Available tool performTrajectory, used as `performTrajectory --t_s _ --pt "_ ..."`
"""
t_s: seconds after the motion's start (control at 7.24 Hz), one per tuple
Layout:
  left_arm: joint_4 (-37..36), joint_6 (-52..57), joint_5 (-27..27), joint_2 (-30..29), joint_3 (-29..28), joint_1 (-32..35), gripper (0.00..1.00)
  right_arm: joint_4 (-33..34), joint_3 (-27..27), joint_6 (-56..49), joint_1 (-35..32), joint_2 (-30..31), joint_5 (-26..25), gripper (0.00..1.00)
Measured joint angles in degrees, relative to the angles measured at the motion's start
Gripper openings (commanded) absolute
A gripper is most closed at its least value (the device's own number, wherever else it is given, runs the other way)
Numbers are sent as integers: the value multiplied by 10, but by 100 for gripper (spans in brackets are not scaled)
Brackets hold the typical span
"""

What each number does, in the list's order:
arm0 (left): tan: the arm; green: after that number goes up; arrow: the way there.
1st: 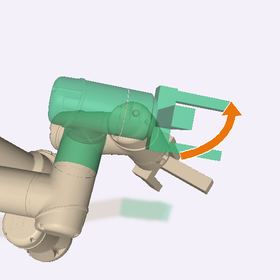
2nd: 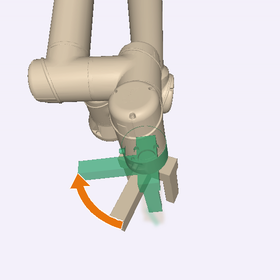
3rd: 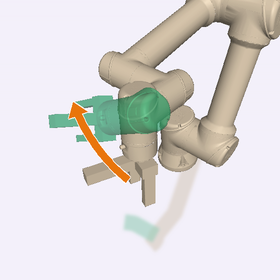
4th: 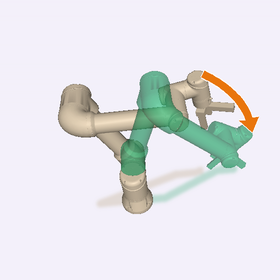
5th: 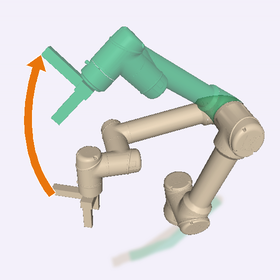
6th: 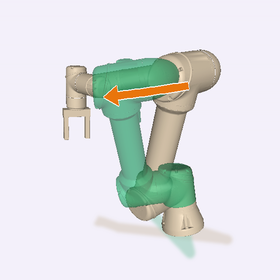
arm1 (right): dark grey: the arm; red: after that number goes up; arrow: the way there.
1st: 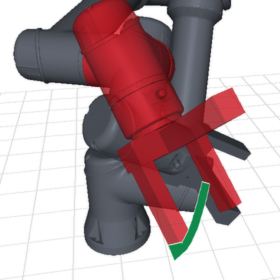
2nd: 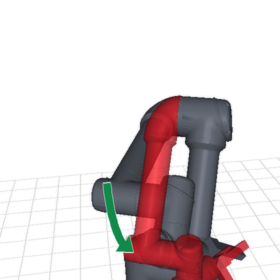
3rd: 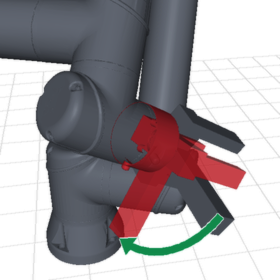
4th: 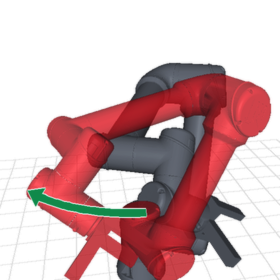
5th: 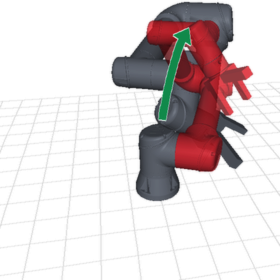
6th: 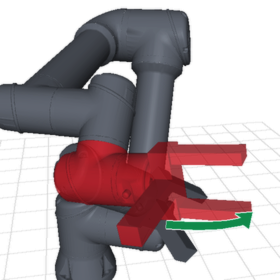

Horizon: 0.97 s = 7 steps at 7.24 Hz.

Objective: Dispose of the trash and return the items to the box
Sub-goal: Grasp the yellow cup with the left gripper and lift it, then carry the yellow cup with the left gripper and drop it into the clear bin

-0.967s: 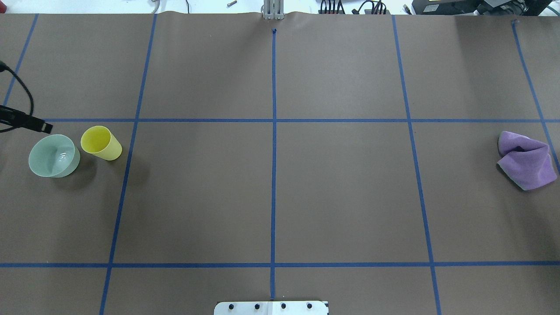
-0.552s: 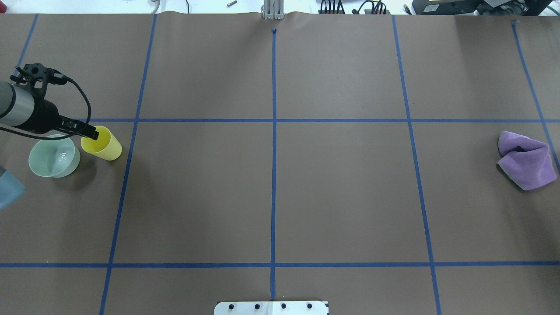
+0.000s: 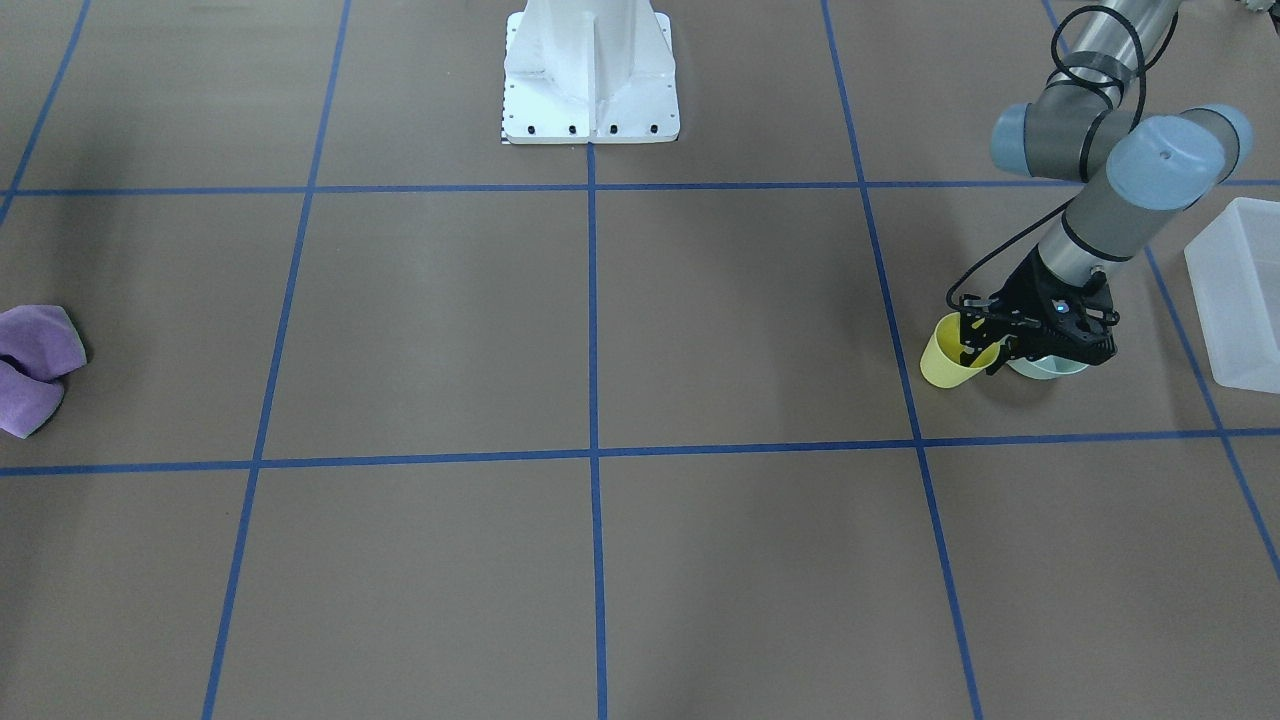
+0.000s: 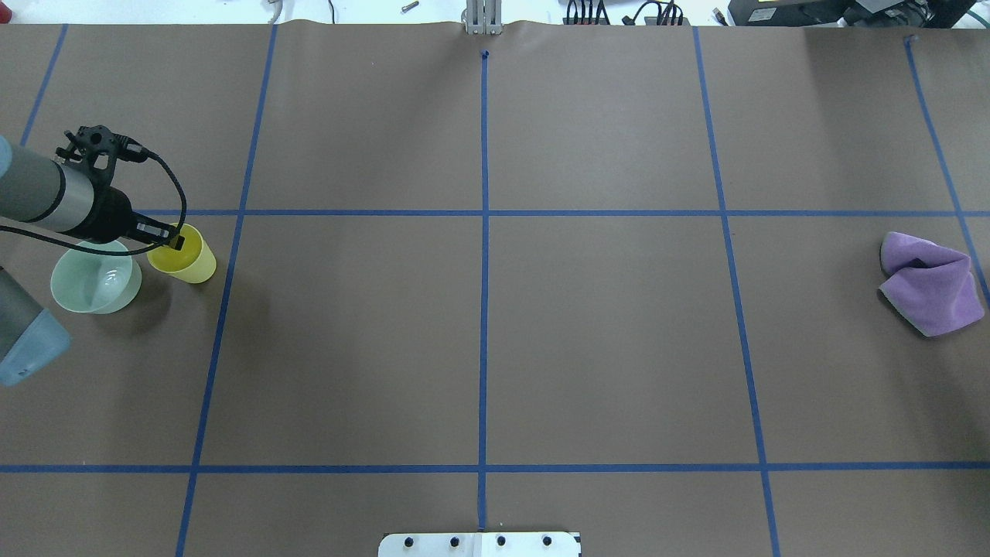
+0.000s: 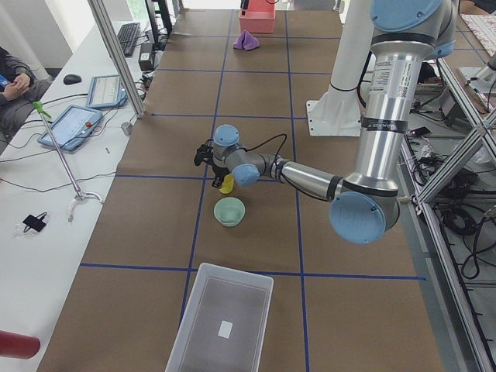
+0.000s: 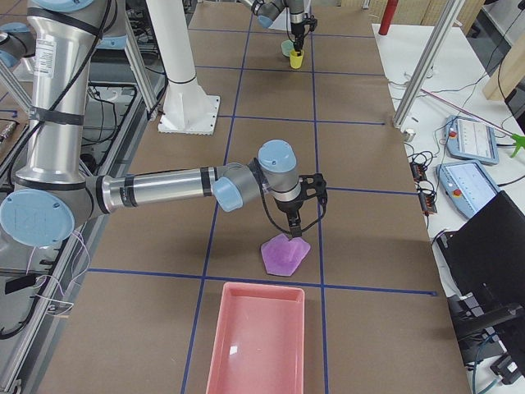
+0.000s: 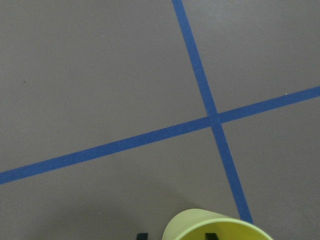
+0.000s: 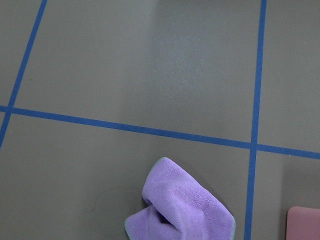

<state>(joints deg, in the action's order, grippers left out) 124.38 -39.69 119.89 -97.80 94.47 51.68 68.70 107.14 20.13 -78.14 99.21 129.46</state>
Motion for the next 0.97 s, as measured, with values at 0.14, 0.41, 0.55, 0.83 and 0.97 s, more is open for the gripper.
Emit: performTrajectory --t_s 0.14,0.41,0.55,0.83,0.97 --pt "-4 4 25 5 18 11 0 -1 0 0 0 0 0 100" --pt "-34 82 97 19 39 92 0 -3 0 0 0 0 0 100" --pt "-81 183 123 26 41 155 0 -4 0 0 0 0 0 100" --pt "-234 465 142 29 34 285 0 -4 -1 1 2 0 0 100" --pt "-286 594 143 30 11 336 0 -4 -2 1 3 0 0 100"
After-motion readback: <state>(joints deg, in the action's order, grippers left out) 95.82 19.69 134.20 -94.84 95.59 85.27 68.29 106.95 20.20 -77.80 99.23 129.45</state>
